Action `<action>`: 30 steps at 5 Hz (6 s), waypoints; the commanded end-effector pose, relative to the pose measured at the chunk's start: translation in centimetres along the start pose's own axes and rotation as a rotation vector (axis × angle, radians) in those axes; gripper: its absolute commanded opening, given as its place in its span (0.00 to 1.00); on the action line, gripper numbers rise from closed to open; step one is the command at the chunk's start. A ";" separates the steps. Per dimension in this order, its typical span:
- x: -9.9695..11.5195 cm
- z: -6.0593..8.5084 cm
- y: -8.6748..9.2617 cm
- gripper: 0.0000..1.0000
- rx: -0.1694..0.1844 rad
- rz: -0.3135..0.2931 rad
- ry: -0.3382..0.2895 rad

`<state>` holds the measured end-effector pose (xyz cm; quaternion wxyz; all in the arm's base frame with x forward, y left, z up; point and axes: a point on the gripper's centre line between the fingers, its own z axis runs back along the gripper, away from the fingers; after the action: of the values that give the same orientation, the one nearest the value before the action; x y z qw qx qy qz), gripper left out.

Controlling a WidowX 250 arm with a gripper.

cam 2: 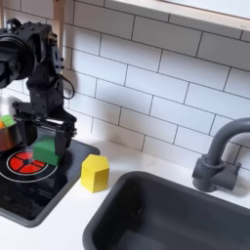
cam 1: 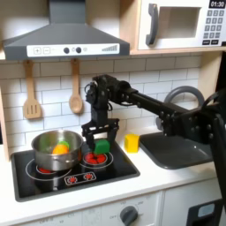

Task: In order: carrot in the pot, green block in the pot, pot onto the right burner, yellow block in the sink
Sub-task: 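Take the green block off the right burner and put it in the pot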

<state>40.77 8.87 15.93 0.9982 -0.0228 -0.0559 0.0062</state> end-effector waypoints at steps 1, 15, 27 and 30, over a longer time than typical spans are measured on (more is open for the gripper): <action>0.0 0.3 -0.1 1.00 -0.005 0.000 -0.006; 0.4 -1.3 -0.5 1.00 0.023 -0.045 0.013; -0.2 2.7 0.3 0.00 -0.054 -0.073 -0.047; -1.5 5.4 3.1 0.00 -0.045 -0.047 -0.116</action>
<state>38.65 12.24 20.72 0.9927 -0.0442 -0.1110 -0.0168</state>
